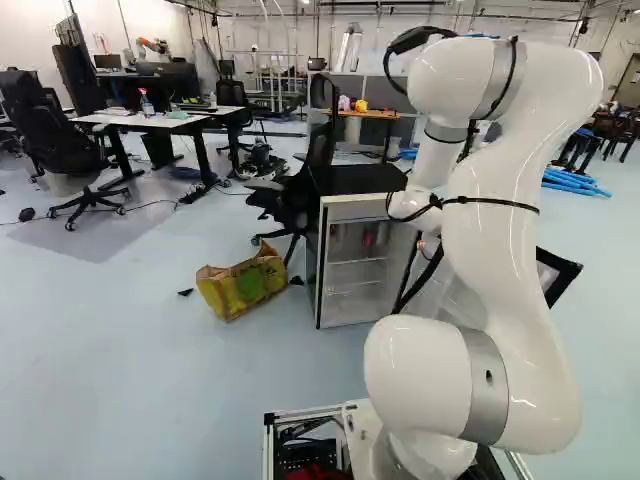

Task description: Grab a drink from the fridge

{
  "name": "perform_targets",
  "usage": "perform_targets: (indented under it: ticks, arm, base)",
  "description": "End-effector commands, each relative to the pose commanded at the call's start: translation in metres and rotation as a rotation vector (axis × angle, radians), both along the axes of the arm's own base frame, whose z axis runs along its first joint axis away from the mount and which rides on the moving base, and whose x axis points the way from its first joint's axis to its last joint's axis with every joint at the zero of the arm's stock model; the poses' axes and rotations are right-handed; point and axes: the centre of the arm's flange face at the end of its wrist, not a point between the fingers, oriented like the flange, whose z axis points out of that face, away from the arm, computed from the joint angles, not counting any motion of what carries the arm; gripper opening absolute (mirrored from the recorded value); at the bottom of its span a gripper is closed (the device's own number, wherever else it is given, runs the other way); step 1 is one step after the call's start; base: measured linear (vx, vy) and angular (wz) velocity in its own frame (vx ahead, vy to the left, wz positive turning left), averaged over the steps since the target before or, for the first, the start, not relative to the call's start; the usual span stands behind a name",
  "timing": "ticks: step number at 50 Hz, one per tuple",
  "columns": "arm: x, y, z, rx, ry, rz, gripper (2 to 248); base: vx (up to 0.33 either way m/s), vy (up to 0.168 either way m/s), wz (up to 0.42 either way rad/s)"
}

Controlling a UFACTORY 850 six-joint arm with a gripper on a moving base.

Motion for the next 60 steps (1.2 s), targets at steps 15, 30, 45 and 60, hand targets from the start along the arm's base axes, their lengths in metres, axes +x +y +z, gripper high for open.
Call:
perform_targets:
  ticks: [15, 30, 45, 60]
  arm:
    - [-0.017, 0.017, 0.001, 0.011, 0.044, 0.180, 247]
    - [-0.034, 0.037, 0.002, 0.022, 0.089, 0.360, 247]
    - [-0.051, 0.058, 0.004, 0.030, 0.131, 0.542, 247]
    - [-0.067, 0.085, 0.007, 0.032, 0.171, 0.736, 247]
  base:
    - [0.000, 0.000, 0.000]
    - [0.000, 0.000, 0.000]
    - [0.000, 0.000, 0.000]
    - [0.000, 0.000, 0.000]
